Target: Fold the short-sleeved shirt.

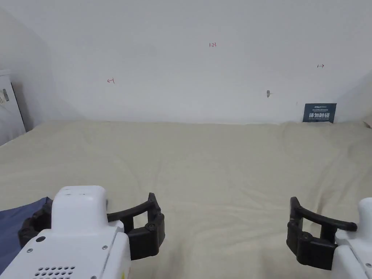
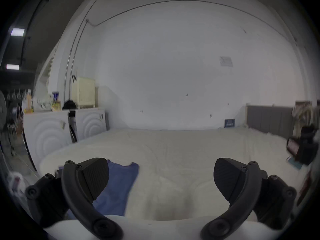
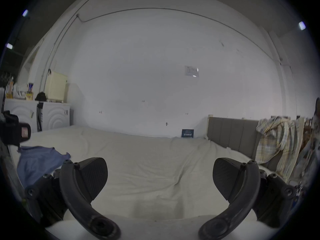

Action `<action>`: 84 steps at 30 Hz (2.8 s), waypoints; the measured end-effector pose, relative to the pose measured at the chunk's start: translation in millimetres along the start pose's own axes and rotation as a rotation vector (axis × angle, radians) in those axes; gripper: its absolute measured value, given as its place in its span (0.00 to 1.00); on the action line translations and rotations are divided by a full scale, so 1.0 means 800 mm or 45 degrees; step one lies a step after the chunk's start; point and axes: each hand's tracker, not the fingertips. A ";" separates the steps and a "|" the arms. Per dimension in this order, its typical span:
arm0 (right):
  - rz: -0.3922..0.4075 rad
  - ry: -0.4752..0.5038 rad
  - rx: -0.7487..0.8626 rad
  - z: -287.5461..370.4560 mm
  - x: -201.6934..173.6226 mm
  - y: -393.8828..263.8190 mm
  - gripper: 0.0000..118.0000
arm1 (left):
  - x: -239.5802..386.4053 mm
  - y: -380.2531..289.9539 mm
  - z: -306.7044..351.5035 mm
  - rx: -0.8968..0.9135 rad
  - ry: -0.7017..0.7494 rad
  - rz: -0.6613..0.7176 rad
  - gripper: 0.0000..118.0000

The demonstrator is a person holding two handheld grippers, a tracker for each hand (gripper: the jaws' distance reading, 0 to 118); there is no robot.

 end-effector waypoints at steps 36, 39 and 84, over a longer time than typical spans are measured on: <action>-0.232 0.080 -0.015 -0.011 0.001 -0.030 1.00 | 0.017 -0.026 -0.012 0.089 0.041 -0.235 1.00; -0.121 0.077 0.029 -0.005 -0.012 -0.023 1.00 | 0.020 -0.031 -0.019 0.057 0.070 -0.294 1.00; -0.029 0.453 -0.039 -0.002 -0.098 0.007 0.00 | -0.098 -0.002 0.013 0.003 0.205 -0.052 0.00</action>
